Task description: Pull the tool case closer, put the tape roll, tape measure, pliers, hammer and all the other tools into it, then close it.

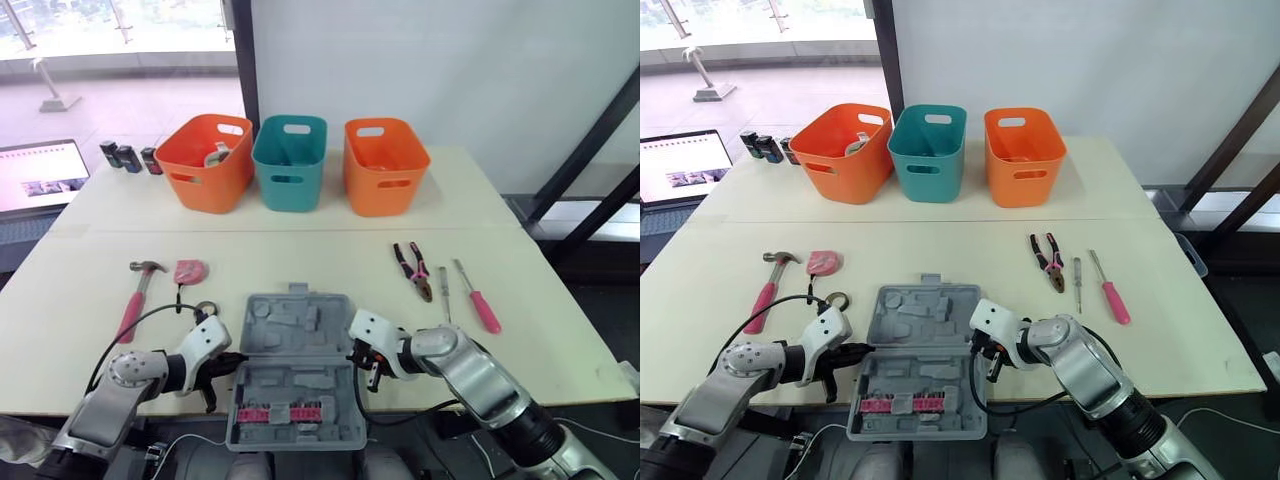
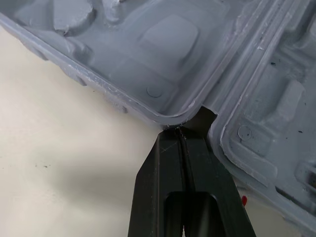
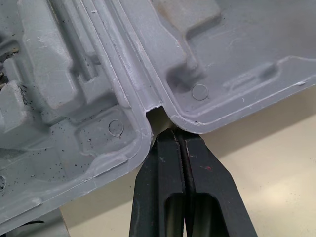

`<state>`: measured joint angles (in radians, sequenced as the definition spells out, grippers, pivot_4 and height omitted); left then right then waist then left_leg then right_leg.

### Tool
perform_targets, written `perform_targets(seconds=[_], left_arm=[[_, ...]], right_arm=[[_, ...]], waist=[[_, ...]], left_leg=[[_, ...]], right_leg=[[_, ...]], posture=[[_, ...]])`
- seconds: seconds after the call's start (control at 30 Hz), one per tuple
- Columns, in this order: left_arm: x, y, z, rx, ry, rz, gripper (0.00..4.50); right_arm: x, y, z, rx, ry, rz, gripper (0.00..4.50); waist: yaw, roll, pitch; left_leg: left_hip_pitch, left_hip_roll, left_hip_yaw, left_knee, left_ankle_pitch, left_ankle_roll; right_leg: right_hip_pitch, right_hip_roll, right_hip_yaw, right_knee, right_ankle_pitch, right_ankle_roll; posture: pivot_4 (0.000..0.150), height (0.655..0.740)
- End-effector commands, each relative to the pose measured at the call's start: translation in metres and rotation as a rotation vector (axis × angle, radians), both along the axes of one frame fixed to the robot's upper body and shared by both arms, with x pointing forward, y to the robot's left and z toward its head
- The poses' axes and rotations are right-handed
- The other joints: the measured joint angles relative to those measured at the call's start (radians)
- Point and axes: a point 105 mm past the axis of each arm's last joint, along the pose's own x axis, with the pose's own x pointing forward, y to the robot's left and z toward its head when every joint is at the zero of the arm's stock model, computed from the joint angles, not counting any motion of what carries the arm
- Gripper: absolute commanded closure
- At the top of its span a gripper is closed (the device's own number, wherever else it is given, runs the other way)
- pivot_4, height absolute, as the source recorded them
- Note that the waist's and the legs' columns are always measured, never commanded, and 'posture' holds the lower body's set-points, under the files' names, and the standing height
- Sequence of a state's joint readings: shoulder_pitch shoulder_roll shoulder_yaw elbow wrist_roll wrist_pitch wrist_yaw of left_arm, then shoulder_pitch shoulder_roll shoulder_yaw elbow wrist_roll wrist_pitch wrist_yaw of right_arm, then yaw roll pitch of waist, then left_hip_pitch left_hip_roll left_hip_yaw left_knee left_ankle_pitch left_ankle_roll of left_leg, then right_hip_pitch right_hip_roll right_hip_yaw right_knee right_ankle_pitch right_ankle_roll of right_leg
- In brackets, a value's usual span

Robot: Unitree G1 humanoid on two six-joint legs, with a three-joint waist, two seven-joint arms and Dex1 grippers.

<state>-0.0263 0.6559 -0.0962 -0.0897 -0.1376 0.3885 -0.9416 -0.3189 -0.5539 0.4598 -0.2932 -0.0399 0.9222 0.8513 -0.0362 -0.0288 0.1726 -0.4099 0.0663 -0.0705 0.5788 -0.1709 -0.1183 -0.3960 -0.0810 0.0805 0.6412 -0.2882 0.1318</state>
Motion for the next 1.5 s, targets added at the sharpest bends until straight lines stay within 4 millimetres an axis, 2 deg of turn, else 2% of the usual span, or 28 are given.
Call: perform_targets(seconds=[0.03,0.2,0.33,0.53,0.67,0.97,1.13,1.3,1.5], left_arm=[[-0.001,-0.032,0.000,-0.048,0.007,-0.083,4.48],[0.001,-0.040,0.004,-0.062,0.003,-0.095,4.48],[-0.001,-0.040,0.002,-0.060,0.013,-0.101,4.48],[-0.003,-0.055,0.001,-0.086,0.026,-0.133,4.48],[-0.003,-0.056,-0.002,-0.082,0.035,-0.127,4.48],[0.003,-0.033,-0.004,-0.042,0.036,-0.065,4.48],[0.005,-0.024,-0.008,-0.009,0.041,-0.028,4.48],[0.004,-0.002,-0.010,0.045,0.035,0.021,4.48],[0.006,0.029,0.003,0.097,-0.011,0.065,4.48]], right_arm=[[0.000,-0.013,-0.008,-0.032,0.025,-0.039,4.44],[0.001,-0.019,-0.008,-0.040,0.021,-0.054,4.44],[0.002,-0.022,-0.008,-0.040,0.022,-0.074,4.44],[-0.002,-0.036,-0.009,-0.057,0.042,-0.104,4.44],[-0.005,-0.037,-0.009,-0.059,0.048,-0.103,4.44],[-0.003,-0.033,-0.010,-0.042,0.045,-0.122,4.44],[-0.005,-0.041,-0.014,-0.065,0.059,-0.131,4.44],[-0.002,-0.056,-0.012,-0.091,0.045,-0.165,4.44],[0.003,-0.067,-0.001,-0.064,0.000,-0.186,4.44]], waist=[[0.008,0.000,0.000],[0.025,0.000,-0.001],[0.024,0.000,-0.001],[0.029,0.000,-0.001],[0.028,0.000,-0.001],[0.021,0.000,-0.001],[0.021,0.000,-0.001],[0.019,0.000,-0.001],[0.017,0.000,-0.001]], left_leg=[[0.000,0.000,0.000,0.000,0.000,0.000],[0.000,-0.001,0.000,0.000,0.000,0.000],[-0.001,-0.001,0.000,0.000,0.000,0.000],[-0.001,-0.002,0.000,0.000,0.000,0.000],[-0.001,-0.002,0.000,0.000,0.000,0.000],[-0.001,-0.002,0.000,0.000,-0.001,0.001],[-0.001,-0.002,0.000,0.000,-0.001,0.001],[-0.001,-0.002,0.000,0.000,-0.001,0.001],[-0.001,-0.001,0.000,-0.001,-0.001,0.000]], right_leg=[[0.000,0.000,0.000,-0.002,0.000,-0.001],[0.004,0.000,0.000,-0.012,0.003,-0.004],[0.004,0.000,0.000,-0.011,0.003,-0.004],[0.004,-0.001,0.000,-0.012,0.003,-0.003],[0.004,-0.001,0.000,-0.012,0.003,-0.003],[0.004,-0.001,0.000,-0.012,0.003,-0.003],[0.004,-0.001,0.000,-0.012,0.003,-0.003],[0.003,-0.001,0.000,-0.012,0.003,-0.003],[0.002,-0.001,0.000,-0.012,0.003,-0.003]], posture=[[0.150,0.7400],[0.150,0.7400],[0.150,0.7400],[0.150,0.7400],[0.150,0.7400],[0.150,0.7400],[0.150,0.7400],[0.150,0.7400],[0.150,0.7400]])
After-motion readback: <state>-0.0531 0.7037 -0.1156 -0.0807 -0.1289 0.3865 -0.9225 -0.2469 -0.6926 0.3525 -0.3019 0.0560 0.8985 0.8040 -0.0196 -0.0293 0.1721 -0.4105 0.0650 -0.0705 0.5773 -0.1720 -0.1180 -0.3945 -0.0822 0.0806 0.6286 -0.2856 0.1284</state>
